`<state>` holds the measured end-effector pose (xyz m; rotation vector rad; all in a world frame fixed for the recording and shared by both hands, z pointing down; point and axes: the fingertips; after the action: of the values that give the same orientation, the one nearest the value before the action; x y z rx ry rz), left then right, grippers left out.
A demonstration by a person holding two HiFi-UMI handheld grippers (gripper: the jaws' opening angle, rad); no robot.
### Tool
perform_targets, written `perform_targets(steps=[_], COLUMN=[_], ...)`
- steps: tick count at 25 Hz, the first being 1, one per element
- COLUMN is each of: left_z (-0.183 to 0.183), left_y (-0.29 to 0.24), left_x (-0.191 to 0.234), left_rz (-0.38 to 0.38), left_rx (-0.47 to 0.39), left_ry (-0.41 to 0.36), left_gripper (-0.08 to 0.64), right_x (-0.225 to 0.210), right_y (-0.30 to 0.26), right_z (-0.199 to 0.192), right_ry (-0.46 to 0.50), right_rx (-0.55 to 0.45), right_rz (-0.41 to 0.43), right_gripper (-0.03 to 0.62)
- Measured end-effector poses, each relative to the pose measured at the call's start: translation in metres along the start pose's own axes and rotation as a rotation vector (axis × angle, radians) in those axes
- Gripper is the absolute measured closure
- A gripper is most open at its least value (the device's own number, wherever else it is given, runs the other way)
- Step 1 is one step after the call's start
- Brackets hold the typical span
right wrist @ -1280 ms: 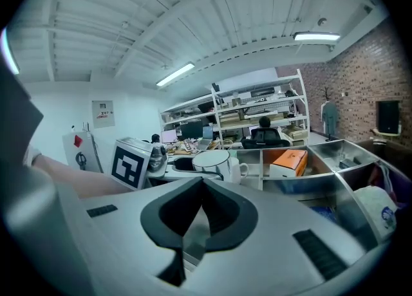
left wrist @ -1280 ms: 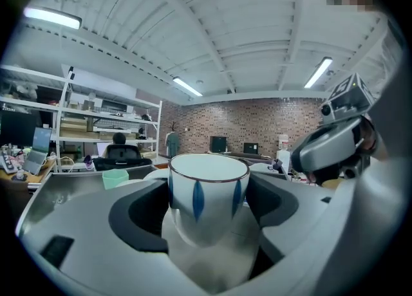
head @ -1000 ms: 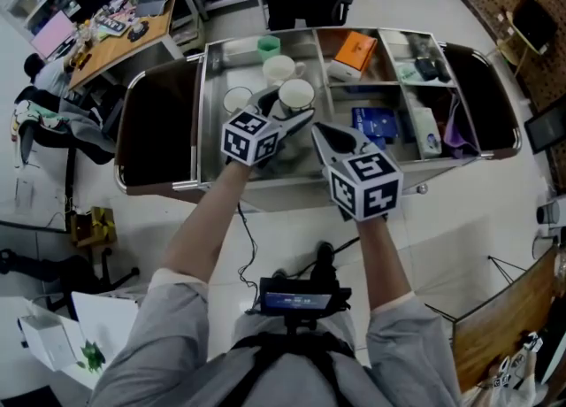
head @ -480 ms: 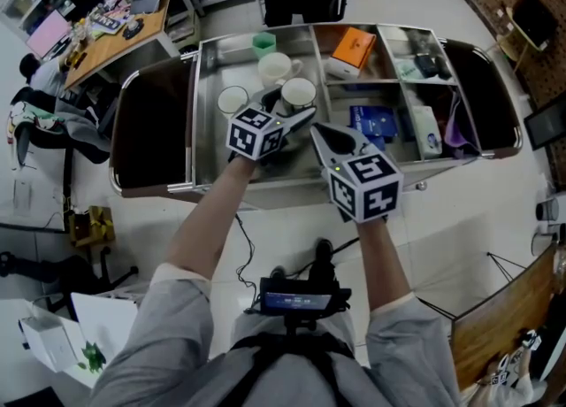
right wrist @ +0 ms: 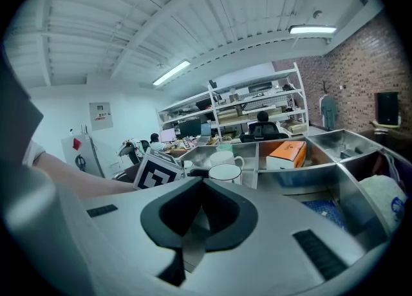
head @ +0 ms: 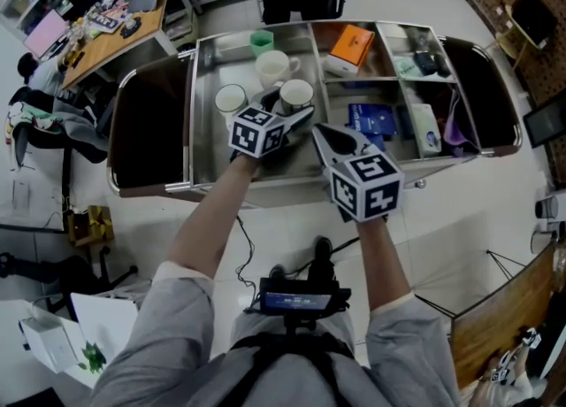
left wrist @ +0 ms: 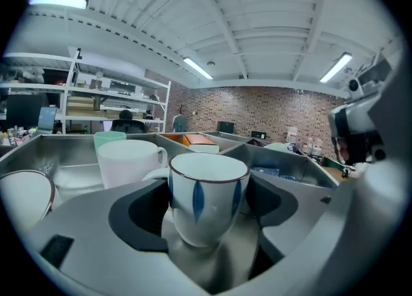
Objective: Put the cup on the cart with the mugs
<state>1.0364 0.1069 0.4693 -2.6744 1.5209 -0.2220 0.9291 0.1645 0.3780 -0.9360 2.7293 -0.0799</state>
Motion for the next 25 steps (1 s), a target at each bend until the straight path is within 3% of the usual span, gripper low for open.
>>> perform_targets(steps=[7, 11, 18, 25], left_z=[-0.006, -0.004, -0.008, -0.017], left_y=[0.001, 0.005, 0.008, 0.016], left_x=[-0.003, -0.005, -0.004, -0.001], left_rz=[0.022, 0.028, 0.029, 0.036], left_rx=[0.013, 0.014, 0.056, 0.176], left_ry=[0.0, -0.004, -0.042, -0.075], left_gripper=[0.175, 0.126, 0.124, 0.123], right_x=[0.0, 0.005, 0.003, 0.005], right_y=[0.003, 0.005, 0.007, 0.014], right_z=[0.001, 0.003, -0.001, -0.002], right_ry=[-0.009, -0.006, -0.01, -0.009], right_rx=[-0.004, -0.007, -0.008, -0.014], right_rz=[0.0, 0.002, -0.006, -0.014], right_gripper=[0.586, 0.586, 0.586, 0.586])
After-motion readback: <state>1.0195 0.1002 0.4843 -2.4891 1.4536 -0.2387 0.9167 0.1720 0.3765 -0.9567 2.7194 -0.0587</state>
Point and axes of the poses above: the fingertips, and each gripper's own axes: y backward along the fingers, x to its left, z out of its top, and after that the axes turned 14 degrees about -x, right-handed
